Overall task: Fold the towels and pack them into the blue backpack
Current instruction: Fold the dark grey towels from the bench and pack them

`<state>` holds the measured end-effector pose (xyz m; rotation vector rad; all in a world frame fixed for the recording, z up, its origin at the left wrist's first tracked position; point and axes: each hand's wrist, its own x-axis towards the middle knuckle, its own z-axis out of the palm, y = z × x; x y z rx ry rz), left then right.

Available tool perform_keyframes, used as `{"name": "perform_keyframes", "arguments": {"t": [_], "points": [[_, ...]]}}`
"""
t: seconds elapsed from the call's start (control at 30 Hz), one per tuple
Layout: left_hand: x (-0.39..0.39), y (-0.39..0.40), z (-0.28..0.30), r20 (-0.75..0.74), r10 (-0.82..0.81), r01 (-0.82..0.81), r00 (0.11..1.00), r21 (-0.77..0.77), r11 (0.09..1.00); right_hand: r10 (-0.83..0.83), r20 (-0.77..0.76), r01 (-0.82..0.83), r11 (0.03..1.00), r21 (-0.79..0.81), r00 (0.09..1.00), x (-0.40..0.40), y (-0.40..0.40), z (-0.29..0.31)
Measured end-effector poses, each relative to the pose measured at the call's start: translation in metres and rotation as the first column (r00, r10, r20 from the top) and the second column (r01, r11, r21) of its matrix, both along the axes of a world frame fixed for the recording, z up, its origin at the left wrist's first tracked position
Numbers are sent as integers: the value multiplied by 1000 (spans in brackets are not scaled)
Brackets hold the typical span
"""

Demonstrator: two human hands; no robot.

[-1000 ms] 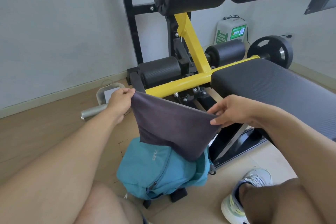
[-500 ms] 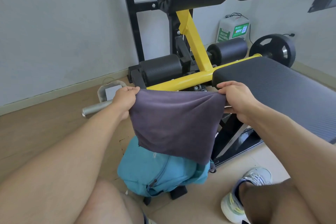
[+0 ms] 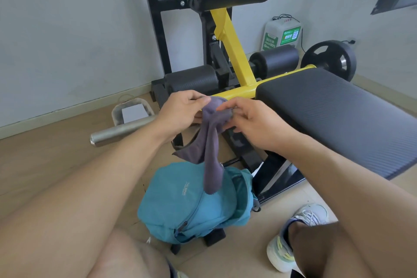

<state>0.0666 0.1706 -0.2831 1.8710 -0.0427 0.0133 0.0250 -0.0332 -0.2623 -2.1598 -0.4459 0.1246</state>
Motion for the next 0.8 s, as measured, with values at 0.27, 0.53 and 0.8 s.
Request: {"name": "perform_keyframes", "arguments": {"t": [0.27, 0.53, 0.8], "points": [[-15, -22, 6, -56, -161, 157, 985, -80, 984, -216, 268, 235, 971, -41, 939, 9, -2, 3], [-21, -21, 13, -89, -230, 220, 969, -110, 969, -184, 262, 207, 976, -63, 947, 10, -7, 3], [-24, -24, 13, -113, -294, 277, 949, -143, 950, -216, 253, 225, 974, -8, 943, 10, -11, 1]]}}
